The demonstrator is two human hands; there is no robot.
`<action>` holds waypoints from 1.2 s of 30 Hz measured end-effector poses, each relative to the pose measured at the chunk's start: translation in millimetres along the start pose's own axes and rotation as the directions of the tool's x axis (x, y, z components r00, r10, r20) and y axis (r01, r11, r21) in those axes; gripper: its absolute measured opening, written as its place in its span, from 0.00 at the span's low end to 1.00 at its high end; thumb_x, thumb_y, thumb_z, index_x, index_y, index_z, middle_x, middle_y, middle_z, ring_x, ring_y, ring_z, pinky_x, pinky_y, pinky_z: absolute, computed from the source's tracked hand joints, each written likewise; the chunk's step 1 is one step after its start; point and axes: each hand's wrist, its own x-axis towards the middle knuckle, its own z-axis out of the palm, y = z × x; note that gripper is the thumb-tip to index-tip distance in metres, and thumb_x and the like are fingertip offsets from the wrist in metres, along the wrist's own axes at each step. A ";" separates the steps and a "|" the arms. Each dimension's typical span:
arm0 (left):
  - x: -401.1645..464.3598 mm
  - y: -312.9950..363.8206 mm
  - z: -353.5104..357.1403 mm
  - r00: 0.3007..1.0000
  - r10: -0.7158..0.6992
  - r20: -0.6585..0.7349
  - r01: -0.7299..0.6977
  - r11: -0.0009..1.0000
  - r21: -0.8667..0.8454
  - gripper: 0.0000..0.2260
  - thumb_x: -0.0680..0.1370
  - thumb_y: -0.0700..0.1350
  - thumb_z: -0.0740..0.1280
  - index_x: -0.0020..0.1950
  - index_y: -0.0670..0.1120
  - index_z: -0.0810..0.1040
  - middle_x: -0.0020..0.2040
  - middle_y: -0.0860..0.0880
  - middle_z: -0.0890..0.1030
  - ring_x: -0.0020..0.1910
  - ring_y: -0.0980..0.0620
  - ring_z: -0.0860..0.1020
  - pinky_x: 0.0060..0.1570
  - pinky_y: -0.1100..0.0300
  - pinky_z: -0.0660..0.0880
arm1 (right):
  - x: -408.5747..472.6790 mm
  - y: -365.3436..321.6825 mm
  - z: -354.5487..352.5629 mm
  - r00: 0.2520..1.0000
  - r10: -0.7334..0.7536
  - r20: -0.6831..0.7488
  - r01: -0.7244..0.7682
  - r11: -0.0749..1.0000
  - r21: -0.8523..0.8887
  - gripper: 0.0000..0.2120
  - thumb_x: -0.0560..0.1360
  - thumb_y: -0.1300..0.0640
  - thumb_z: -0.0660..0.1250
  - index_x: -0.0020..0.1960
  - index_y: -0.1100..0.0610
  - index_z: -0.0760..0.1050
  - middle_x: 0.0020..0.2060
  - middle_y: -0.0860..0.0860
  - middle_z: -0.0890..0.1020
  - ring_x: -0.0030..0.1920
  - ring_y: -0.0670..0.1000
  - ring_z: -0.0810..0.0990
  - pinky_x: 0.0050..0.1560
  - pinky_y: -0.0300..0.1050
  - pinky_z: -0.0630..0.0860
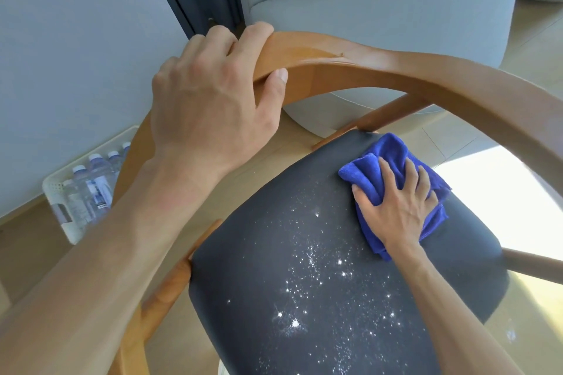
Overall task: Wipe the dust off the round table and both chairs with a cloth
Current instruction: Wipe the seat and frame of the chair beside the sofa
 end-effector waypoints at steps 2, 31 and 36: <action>0.0 1.3 1.0 1.000 0.005 -0.003 -0.005 1.000 0.003 0.22 0.79 0.57 0.54 0.70 0.49 0.68 0.52 0.42 0.76 0.50 0.41 0.74 0.43 0.52 0.64 | -0.6 -5.6 3.5 0.997 0.045 -0.057 -0.043 0.999 0.029 0.28 0.73 0.37 0.61 0.67 0.51 0.73 0.69 0.55 0.69 0.72 0.62 0.61 0.65 0.62 0.60; 0.6 1.0 2.5 0.999 0.023 -0.033 -0.022 0.999 0.038 0.21 0.79 0.57 0.55 0.68 0.48 0.70 0.50 0.42 0.76 0.48 0.41 0.74 0.41 0.54 0.62 | -150.7 -170.2 38.2 0.866 -0.497 0.065 0.486 0.864 0.131 0.18 0.74 0.43 0.64 0.55 0.55 0.77 0.64 0.54 0.75 0.67 0.62 0.71 0.56 0.61 0.71; -0.2 0.0 2.9 0.998 0.034 -0.048 -0.033 0.999 0.031 0.22 0.79 0.57 0.54 0.68 0.47 0.69 0.51 0.42 0.77 0.49 0.41 0.75 0.43 0.52 0.65 | -144.2 -146.4 39.0 0.740 -0.667 0.089 0.653 0.744 0.140 0.24 0.68 0.38 0.66 0.59 0.50 0.75 0.67 0.53 0.73 0.66 0.61 0.71 0.56 0.59 0.72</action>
